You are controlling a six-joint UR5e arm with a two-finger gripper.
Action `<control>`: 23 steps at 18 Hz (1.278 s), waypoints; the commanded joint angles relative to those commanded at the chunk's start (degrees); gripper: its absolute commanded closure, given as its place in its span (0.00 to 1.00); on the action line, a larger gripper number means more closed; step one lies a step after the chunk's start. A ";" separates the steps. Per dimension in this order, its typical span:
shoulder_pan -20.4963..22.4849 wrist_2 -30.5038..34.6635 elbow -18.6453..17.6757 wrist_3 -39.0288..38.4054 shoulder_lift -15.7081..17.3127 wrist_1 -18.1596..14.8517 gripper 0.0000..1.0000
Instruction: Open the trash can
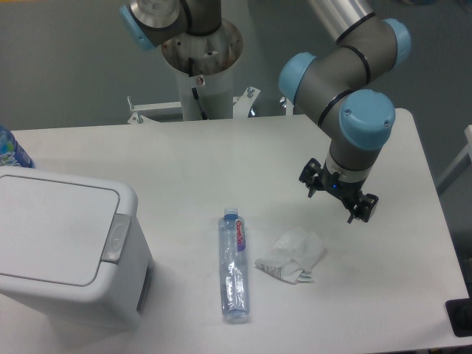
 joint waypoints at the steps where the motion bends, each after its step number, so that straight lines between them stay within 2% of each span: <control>1: -0.17 -0.88 0.26 -1.23 0.18 0.00 0.00; 8: -4.48 -4.67 3.34 -12.48 1.49 -0.09 0.00; 12: -5.89 -6.69 3.52 -16.70 2.99 -0.17 0.00; 23: -6.24 -10.91 4.75 -23.12 6.33 -0.53 0.00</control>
